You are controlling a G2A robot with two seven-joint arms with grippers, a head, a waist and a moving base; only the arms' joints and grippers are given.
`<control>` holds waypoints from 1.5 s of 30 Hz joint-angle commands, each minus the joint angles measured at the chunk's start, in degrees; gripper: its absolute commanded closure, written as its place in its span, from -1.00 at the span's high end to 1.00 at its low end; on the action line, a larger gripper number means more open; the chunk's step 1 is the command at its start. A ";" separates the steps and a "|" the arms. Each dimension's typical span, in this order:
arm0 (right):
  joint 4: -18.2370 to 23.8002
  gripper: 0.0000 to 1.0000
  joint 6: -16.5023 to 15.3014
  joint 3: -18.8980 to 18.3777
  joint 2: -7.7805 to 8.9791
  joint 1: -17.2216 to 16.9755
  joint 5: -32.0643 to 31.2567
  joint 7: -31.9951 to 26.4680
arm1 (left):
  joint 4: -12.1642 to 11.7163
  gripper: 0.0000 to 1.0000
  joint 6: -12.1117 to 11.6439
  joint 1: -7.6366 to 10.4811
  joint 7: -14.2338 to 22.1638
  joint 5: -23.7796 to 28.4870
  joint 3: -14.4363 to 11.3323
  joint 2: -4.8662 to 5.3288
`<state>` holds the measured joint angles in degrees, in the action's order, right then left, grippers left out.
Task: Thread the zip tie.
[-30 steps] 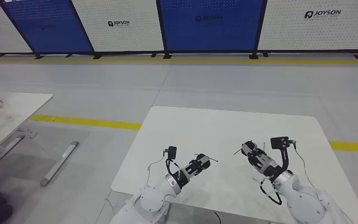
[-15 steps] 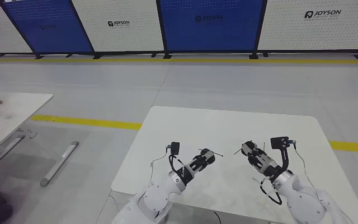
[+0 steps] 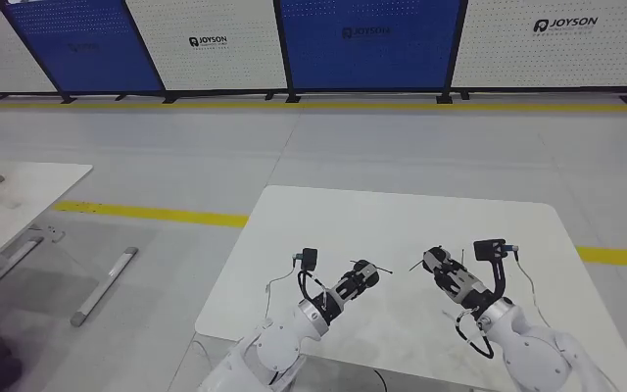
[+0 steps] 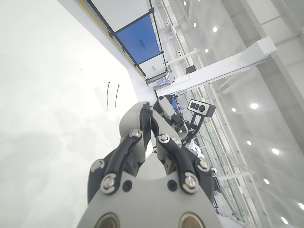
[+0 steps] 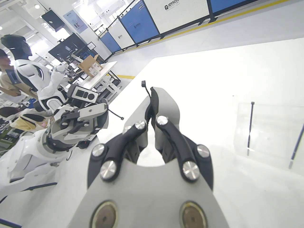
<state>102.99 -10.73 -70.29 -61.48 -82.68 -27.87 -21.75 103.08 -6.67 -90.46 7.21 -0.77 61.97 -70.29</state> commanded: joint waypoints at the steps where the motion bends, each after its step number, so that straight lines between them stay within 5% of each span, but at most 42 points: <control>1: 0.00 -1.00 0.00 0.00 0.00 0.00 0.00 0.00 | 0.00 -1.00 0.00 0.00 0.00 0.00 0.00 0.00; 27: 0.00 -1.00 0.00 0.00 0.00 0.00 0.00 0.00 | -0.01 -1.00 0.02 0.05 -0.11 -0.09 0.01 0.00; 34: -0.04 -1.00 -0.71 0.19 -0.56 -2.03 2.63 6.44 | -0.67 -1.00 -1.31 0.54 -6.99 -3.10 -0.07 -0.35; 45: -0.02 -1.00 -1.37 0.18 -0.66 -3.61 3.09 7.74 | -1.28 -1.00 -0.76 0.67 -6.68 -4.51 -0.65 -0.37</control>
<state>102.98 -12.11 -70.12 -62.14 -86.29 -24.79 -14.01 101.81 -7.42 -89.79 0.54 -5.27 61.32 -70.66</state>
